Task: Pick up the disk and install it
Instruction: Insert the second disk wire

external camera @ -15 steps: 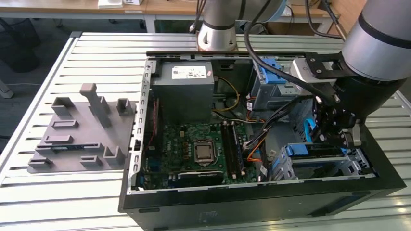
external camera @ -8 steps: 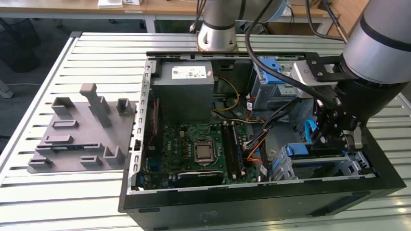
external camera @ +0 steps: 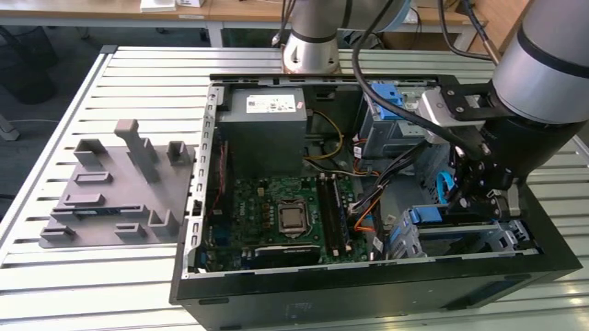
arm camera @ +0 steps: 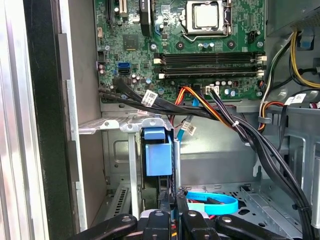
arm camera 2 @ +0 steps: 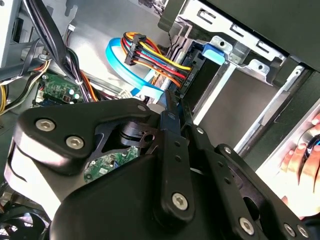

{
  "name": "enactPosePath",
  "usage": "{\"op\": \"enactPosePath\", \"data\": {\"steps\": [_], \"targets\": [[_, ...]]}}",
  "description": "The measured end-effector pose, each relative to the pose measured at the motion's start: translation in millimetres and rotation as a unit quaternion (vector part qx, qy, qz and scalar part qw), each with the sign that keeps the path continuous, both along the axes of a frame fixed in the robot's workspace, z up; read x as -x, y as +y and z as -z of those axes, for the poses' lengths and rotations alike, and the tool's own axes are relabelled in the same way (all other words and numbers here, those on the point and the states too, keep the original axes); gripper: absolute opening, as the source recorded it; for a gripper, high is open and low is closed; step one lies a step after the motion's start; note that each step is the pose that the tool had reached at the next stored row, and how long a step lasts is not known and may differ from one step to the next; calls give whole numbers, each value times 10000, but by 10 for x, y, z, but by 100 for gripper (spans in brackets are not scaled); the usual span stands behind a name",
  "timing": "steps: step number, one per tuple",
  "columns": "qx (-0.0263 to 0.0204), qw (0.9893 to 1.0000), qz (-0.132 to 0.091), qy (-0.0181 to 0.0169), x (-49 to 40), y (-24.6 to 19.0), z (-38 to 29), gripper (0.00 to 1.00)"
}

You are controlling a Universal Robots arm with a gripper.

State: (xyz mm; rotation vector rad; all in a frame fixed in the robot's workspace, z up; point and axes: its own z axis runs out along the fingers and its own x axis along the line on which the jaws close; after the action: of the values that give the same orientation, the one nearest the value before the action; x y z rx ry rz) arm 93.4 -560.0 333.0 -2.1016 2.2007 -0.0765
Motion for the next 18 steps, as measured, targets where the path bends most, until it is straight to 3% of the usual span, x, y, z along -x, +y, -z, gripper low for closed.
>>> {"op": "enactPosePath", "data": {"steps": [18], "targets": [[0,10000,-4,0,-8,-6,10,16]]}}
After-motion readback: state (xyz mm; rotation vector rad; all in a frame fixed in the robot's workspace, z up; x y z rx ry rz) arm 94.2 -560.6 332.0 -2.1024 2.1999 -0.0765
